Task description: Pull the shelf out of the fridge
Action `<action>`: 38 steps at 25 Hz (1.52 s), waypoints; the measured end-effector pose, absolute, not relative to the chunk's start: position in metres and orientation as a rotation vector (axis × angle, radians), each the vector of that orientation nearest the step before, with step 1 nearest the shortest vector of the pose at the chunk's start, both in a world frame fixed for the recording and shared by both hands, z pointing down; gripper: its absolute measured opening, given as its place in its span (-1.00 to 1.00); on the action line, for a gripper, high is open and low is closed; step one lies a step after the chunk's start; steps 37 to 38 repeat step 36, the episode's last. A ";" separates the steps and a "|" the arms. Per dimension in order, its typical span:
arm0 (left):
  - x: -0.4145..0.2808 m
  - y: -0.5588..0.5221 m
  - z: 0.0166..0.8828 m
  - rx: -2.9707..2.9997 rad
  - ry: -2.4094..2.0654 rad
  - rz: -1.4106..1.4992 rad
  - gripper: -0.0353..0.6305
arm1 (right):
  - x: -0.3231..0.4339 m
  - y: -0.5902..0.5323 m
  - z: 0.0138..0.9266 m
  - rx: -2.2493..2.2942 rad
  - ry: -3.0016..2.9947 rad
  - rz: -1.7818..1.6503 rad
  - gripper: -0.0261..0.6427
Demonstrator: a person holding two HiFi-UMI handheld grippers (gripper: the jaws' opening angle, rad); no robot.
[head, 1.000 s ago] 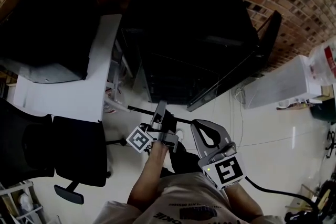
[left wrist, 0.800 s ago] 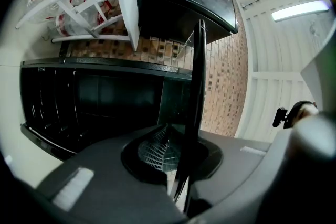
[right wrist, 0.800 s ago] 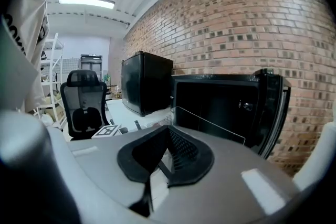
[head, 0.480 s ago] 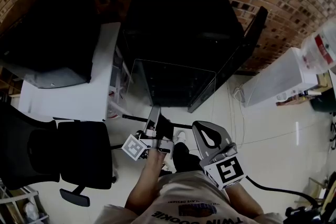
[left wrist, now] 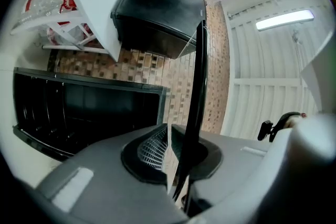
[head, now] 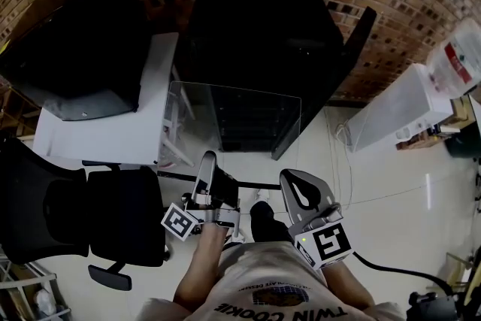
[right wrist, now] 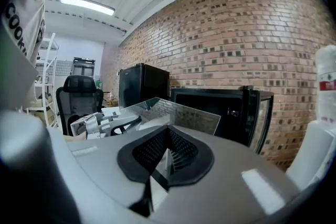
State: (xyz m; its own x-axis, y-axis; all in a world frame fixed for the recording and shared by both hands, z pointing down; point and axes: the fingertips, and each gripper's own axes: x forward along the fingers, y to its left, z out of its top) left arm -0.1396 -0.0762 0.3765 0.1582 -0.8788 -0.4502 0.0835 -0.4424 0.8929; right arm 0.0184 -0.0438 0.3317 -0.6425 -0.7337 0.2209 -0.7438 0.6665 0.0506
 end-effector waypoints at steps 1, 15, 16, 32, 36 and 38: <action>-0.140 -0.072 0.373 1.590 -0.783 -1.422 -0.83 | 0.017 -0.041 0.329 1.204 -2.666 0.056 -0.91; -0.151 -0.041 0.348 1.646 -0.713 -1.421 -0.82 | 0.008 -0.014 0.314 1.294 -2.676 -0.005 -0.91; -0.150 -0.040 0.348 1.645 -0.710 -1.419 -0.82 | 0.008 -0.014 0.314 1.299 -2.675 -0.002 -0.91; -0.145 -0.033 0.338 1.661 -0.664 -1.423 -0.82 | 0.012 -0.007 0.313 1.324 -2.664 -0.014 -0.91; -0.145 -0.031 0.338 1.661 -0.662 -1.426 -0.82 | 0.013 -0.007 0.313 1.332 -2.664 -0.012 -0.91; -0.145 -0.031 0.338 1.661 -0.662 -1.426 -0.82 | 0.013 -0.007 0.313 1.332 -2.664 -0.012 -0.91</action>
